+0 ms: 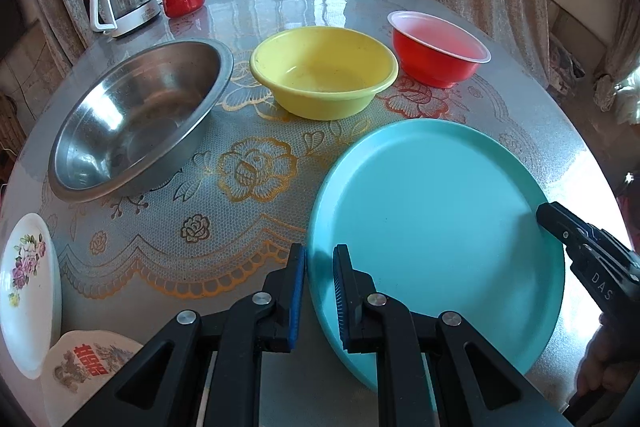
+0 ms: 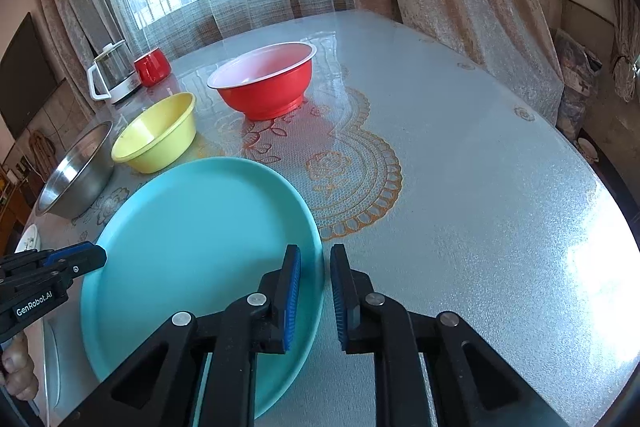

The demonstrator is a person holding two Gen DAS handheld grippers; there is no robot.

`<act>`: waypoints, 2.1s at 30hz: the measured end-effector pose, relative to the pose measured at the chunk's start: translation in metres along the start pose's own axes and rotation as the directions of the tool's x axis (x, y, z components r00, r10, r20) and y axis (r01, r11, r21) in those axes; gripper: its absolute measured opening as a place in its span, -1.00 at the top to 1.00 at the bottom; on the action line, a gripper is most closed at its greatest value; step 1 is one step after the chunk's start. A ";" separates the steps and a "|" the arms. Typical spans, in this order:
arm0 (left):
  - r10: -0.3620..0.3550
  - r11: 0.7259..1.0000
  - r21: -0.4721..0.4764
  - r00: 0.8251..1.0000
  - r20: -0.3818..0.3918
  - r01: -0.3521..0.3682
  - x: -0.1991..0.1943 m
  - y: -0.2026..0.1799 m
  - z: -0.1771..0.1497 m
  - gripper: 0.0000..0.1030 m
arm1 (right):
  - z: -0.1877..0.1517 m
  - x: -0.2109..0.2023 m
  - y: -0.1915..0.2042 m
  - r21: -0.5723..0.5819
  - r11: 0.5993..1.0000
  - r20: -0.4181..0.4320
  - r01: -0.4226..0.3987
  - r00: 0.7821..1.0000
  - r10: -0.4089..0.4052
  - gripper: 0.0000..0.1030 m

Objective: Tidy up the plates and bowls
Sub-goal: 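Swing the right gripper over to the small rose-patterned white plate, then close the right gripper on the rose plate rim and lift it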

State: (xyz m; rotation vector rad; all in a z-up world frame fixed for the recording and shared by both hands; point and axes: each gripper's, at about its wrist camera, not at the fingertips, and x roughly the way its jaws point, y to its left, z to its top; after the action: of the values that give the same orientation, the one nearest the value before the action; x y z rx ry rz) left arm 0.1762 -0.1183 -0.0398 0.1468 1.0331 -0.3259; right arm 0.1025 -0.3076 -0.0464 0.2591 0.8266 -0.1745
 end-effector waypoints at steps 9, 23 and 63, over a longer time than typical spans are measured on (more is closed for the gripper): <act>0.016 0.998 -0.056 0.998 0.057 -0.013 -0.023 0.004 -0.013 0.70 | -0.001 0.000 0.006 -0.012 1.000 0.002 0.000 1.000 0.000 0.49; 0.027 0.985 -0.172 0.985 0.172 0.003 -0.081 0.049 -0.049 0.59 | 0.014 -0.024 0.030 -0.071 0.995 0.070 0.067 0.996 -0.062 0.23; 0.114 0.723 -0.690 0.981 0.155 0.025 -0.072 0.338 -0.123 0.34 | -0.003 0.101 0.350 -0.047 0.817 -0.509 -0.575 0.718 0.475 0.67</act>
State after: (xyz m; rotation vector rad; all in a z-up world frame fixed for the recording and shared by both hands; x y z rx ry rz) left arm 0.1543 0.2483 -0.0511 -0.5355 0.9002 0.1115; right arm 0.2558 0.0218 -0.0678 0.3433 1.2200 0.5443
